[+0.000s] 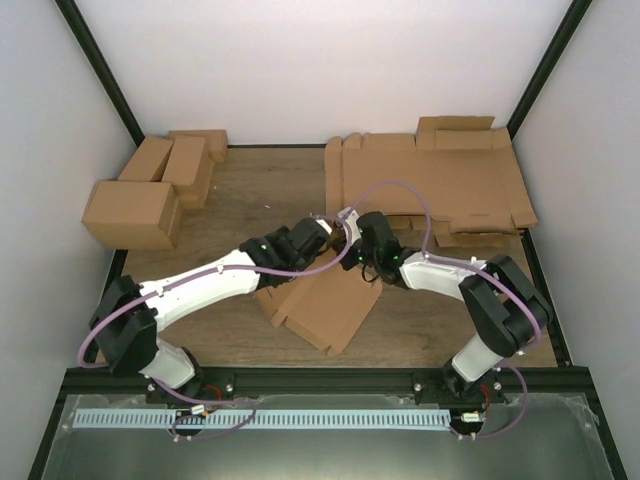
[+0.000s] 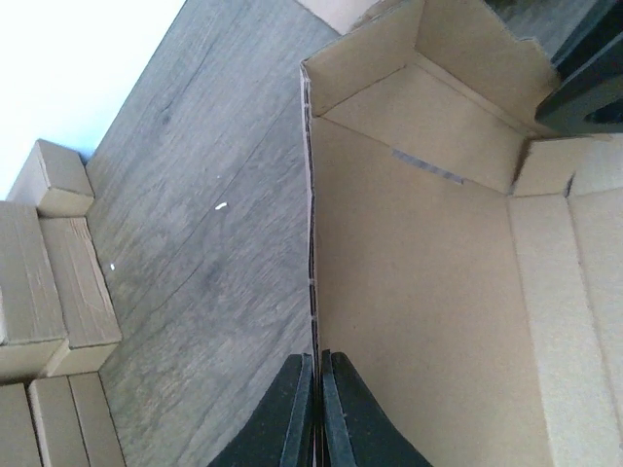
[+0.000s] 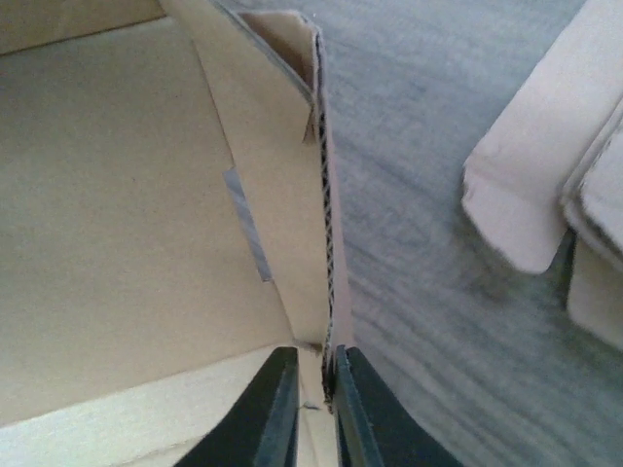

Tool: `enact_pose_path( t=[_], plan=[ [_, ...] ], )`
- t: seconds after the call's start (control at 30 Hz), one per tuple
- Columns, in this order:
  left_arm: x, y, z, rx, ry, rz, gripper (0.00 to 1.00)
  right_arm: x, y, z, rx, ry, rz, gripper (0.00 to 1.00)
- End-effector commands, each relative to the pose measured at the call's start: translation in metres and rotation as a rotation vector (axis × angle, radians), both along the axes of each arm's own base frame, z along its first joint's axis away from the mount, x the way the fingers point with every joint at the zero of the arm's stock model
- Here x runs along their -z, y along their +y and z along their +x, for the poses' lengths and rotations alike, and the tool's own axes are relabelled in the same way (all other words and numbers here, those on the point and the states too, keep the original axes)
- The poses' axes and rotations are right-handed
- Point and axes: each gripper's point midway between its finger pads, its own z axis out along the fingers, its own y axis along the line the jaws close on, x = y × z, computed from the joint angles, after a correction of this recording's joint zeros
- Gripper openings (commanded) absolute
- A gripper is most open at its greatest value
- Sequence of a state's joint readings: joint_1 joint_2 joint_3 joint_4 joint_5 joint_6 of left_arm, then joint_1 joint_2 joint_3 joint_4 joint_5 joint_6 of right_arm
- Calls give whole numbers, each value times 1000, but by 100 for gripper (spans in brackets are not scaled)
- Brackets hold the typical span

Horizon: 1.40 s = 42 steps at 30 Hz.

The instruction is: Fold the paper box

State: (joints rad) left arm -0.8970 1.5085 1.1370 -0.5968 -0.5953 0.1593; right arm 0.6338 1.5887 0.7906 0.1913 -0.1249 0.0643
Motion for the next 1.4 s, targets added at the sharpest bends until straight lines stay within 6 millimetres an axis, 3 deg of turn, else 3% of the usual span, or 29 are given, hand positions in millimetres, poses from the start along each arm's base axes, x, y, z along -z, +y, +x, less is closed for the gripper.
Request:
enact_pose_path(
  t=[0.0, 0.23, 0.47, 0.6, 0.77, 0.93, 1.0, 1.2, 1.37],
  plan=[
    [-9, -6, -3, 34, -88, 50, 4, -7, 4, -7, -35, -22, 51, 15],
    [-8, -15, -17, 73, -125, 91, 4, -12, -7, -10, -32, -10, 109, 20],
    [0, -24, -33, 107, -166, 157, 4, -24, -20, -34, -65, -12, 212, 33],
    [6, -27, -36, 117, -172, 186, 4, -23, -39, -44, -58, 36, 285, 33],
    [7, -30, -42, 128, -191, 210, 4, -37, -67, -52, -30, 38, 423, 37],
    [5, -33, -47, 143, -213, 219, 4, -50, -83, -39, -11, 64, 499, 40],
    [3, -34, -49, 149, -224, 222, 4, -42, -83, -27, 4, 120, 483, 40],
    [2, -41, -58, 182, -246, 236, 4, -25, -66, 14, -15, 275, 430, 38],
    [8, -48, -70, 214, -274, 284, 4, -15, -48, 24, -79, 397, 491, 37]
  ],
)
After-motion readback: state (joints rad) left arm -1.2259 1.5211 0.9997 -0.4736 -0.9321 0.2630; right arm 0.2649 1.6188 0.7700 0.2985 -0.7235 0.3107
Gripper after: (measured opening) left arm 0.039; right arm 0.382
